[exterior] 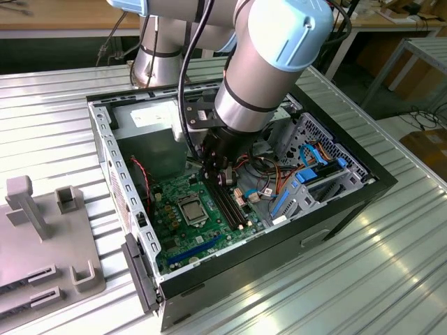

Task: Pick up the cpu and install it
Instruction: 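Close the cpu cover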

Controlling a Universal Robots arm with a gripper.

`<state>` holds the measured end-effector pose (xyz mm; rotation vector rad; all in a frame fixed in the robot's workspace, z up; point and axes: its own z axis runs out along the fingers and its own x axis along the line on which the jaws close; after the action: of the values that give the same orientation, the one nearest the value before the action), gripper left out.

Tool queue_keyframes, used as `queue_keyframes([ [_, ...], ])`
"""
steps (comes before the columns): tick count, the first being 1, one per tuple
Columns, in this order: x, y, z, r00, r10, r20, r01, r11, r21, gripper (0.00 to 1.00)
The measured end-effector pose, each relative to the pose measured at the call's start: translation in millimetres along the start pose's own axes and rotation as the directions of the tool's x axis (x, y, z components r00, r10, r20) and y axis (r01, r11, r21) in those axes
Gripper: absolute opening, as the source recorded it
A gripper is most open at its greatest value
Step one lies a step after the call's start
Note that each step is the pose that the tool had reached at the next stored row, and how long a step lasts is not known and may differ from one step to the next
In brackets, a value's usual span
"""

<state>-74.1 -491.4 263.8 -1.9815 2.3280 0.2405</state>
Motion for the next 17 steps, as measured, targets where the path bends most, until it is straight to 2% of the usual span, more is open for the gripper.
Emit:
queue_keyframes([
  [4,8.0,3.5,-1.0,1.0000,-0.007,0.0038,0.007,1.0000,0.0050,0.11],
  [9,13.9,10.6,-1.4,0.9999,-0.009,0.0085,0.009,0.9999,0.0058,0.11],
  [12,15.0,12.4,-1.2,0.9999,-0.009,0.0108,0.009,0.9999,0.0054,0.11],
  [17,15.1,12.4,-0.9,0.9999,-0.009,0.0108,0.009,0.9999,0.0054,0.11],
])
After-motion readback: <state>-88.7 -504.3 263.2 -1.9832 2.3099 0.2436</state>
